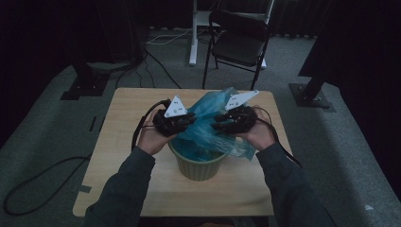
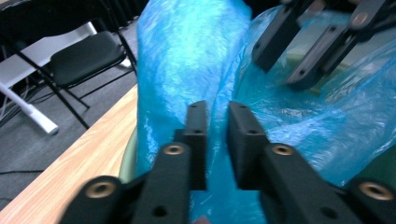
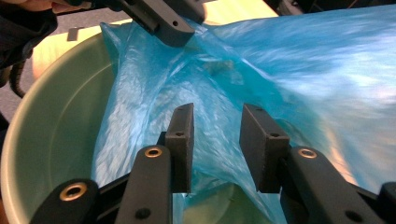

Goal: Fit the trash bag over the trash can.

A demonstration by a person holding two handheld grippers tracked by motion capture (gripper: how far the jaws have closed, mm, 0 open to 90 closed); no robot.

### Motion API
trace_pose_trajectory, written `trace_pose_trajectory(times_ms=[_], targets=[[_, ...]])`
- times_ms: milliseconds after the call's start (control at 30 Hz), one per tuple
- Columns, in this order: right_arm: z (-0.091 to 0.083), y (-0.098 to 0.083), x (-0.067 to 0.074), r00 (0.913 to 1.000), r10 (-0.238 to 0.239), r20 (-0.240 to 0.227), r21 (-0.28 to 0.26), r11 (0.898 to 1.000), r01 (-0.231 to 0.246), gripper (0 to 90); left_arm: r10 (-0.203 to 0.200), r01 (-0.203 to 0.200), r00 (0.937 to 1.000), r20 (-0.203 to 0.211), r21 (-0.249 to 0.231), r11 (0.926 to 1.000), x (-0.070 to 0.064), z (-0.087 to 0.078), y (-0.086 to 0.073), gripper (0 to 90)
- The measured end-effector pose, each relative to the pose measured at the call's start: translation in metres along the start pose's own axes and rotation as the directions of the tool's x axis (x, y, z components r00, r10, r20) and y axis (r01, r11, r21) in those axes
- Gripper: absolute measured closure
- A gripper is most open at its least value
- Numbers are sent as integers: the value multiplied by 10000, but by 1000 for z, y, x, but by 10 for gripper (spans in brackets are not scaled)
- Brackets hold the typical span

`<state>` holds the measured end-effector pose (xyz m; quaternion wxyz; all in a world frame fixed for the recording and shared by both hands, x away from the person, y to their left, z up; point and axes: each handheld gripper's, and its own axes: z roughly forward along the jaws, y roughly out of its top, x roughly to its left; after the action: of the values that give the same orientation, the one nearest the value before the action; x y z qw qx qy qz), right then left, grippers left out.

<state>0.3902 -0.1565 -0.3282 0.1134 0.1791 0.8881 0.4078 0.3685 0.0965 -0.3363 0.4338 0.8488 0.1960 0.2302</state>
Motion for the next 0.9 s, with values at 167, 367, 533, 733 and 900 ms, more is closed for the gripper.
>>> trace_pose_trajectory(times_ms=[167, 367, 533, 733, 900], targets=[[-11, 0, -10, 9962, 181, 856, -137, 9998, -170, 644, -315, 313, 9994, -113, -182, 9993, 3, -6, -8, 874], [-5, 2, -20, 9864, 304, 1618, -26, 9995, -304, 624, -518, 514, 9986, -84, -374, 9980, 6, -10, -13, 872], [0, 4, -31, 9794, 564, 1937, -24, 9984, -570, 594, -476, 475, 9989, -2, -503, 9976, 5, -13, -13, 871], [12, 5, -42, 9786, 946, 1828, 335, 9942, -1024, 548, -498, 495, 9987, -39, -657, 9966, 4, -15, -14, 871], [24, 6, -47, 9824, 969, 1599, 781, 9908, -1105, 675, -720, 703, 9972, -198, -724, 9949, 8, -17, -19, 871]])
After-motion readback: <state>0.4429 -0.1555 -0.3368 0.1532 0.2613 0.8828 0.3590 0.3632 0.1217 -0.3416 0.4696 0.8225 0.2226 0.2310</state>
